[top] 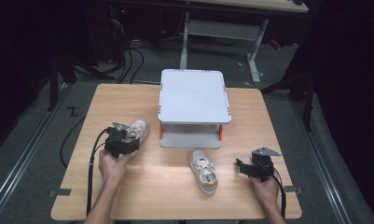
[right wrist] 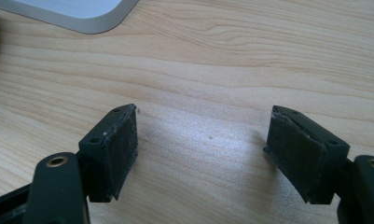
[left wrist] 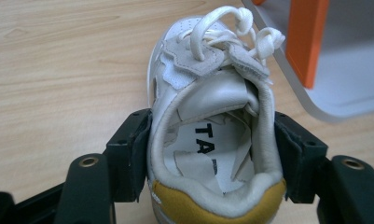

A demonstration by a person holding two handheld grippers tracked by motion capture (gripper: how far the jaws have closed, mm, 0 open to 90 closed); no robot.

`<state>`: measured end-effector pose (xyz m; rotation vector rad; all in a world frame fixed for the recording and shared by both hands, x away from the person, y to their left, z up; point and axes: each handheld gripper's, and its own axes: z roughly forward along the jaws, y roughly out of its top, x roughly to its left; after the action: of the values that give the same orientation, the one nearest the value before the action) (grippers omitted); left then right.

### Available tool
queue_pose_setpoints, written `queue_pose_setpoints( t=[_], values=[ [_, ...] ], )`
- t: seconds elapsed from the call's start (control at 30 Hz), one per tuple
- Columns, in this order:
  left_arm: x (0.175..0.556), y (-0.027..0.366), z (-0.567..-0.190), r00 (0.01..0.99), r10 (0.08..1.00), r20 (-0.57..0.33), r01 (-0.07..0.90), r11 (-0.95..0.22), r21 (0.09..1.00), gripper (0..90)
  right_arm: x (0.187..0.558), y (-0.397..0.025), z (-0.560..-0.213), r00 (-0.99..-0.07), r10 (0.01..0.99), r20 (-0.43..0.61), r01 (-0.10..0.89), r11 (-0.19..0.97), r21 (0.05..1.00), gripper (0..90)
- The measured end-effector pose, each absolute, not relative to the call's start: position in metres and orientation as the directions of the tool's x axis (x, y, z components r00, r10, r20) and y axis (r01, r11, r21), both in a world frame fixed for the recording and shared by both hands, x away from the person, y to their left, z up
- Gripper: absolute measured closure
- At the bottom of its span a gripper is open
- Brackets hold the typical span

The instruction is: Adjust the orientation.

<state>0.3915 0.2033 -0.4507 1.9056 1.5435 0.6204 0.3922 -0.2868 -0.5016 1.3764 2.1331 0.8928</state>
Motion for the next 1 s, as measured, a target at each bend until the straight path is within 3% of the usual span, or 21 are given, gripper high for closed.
queue_pose_setpoints(
  t=[0.43,1.0],
  values=[
    [0.332,0.169,-0.449,0.313,0.950,-0.013,0.663,-0.208,0.719,37.4,0.392,-0.287,-0.502,-0.403,0.915,-0.023,0.626,0.294,0.722,24.8],
    [0.308,0.089,-0.458,0.442,0.896,-0.050,0.640,-0.276,0.717,37.4,0.392,-0.287,-0.502,-0.403,0.915,-0.022,0.626,0.293,0.722,24.8]
  ],
)
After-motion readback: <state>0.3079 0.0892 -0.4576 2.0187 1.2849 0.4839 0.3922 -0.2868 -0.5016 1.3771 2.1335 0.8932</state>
